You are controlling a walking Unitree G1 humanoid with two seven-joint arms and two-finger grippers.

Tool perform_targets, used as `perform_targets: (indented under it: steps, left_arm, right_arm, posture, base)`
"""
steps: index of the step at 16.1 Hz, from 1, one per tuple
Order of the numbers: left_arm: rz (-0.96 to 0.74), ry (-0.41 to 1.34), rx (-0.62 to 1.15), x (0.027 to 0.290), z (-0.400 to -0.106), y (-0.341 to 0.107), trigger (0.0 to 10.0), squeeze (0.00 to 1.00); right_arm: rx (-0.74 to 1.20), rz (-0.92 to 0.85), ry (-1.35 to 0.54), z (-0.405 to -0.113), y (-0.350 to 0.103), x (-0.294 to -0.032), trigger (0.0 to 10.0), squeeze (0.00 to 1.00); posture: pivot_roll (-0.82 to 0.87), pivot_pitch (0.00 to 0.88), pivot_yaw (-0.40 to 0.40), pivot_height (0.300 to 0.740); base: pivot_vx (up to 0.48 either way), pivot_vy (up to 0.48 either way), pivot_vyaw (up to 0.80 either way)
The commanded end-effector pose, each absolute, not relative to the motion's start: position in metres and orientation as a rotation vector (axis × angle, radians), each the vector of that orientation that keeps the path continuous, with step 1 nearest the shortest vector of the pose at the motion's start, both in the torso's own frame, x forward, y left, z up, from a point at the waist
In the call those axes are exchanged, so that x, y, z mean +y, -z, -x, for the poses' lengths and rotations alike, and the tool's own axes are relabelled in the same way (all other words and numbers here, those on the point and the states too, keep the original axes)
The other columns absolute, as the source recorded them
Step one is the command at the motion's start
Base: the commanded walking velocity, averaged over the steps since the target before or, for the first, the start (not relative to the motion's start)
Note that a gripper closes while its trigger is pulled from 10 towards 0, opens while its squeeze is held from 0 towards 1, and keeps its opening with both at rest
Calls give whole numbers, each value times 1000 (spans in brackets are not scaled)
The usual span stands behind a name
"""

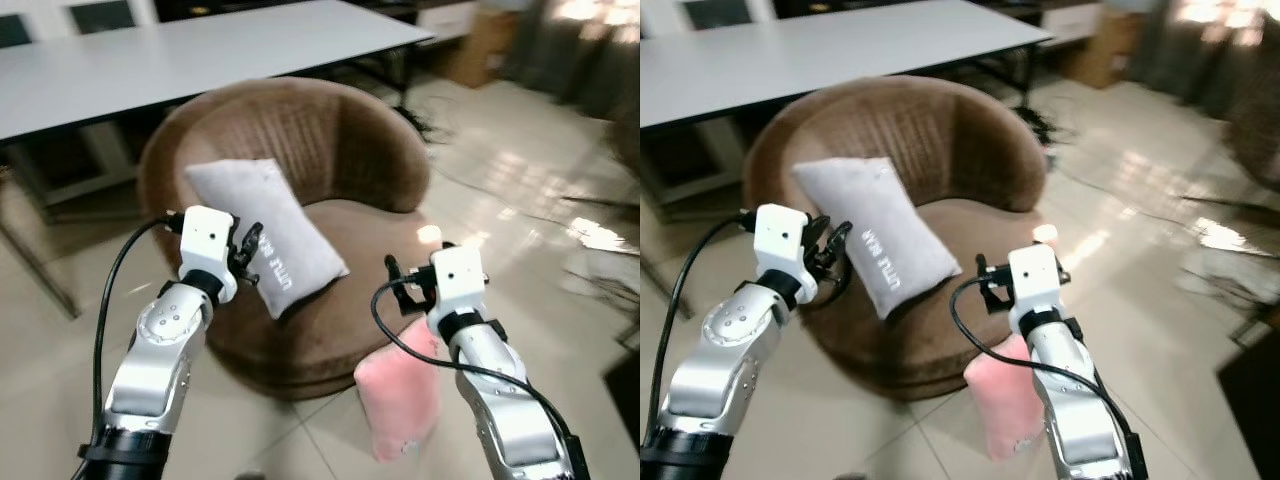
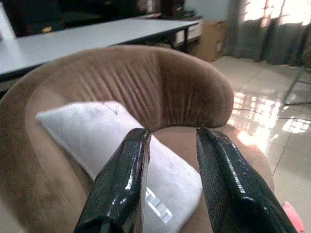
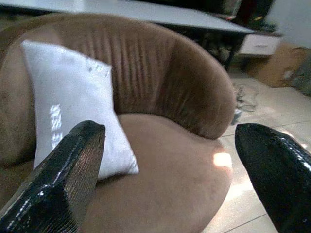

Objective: Move the pillow to the sofa from floor

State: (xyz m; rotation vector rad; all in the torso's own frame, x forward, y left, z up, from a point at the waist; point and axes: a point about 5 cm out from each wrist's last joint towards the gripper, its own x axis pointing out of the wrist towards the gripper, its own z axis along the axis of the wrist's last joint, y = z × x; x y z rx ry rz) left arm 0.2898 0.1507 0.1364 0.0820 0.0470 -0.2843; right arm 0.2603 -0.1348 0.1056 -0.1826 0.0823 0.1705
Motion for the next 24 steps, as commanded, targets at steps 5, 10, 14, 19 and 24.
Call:
perform_targets:
  steps: [5, 10, 14, 19, 24]
  left_arm:
    - [-102, 292, 38, 149, -291, -139, 10000, 0]
    - [-111, 288, 31, 148, -292, -139, 10000, 0]
    - [-120, 278, 31, 151, -292, -139, 10000, 0]
    - [-129, 270, 24, 153, -294, -140, 10000, 0]
    - [-126, 263, 16, 153, -294, -141, 10000, 0]
  right_arm:
    - [62, 184, -167, -261, -109, -136, 10000, 0]
    - [62, 185, -170, -262, -108, -137, 10000, 0]
    - [61, 189, -172, -262, -109, -138, 10000, 0]
    - [60, 189, -176, -263, -109, -138, 10000, 0]
    - [56, 190, -184, -264, -110, -137, 10000, 0]
  posture:
    - [-49, 0, 35, 740]
    - [-51, 0, 34, 740]
    - [-52, 0, 32, 740]
    - [-55, 0, 29, 740]
    - [-54, 0, 24, 740]
  base:
    - [0, -445, 800]
    - [0, -444, 800]
    - [0, -442, 800]
    - [0, -443, 800]
    - [0, -445, 800]
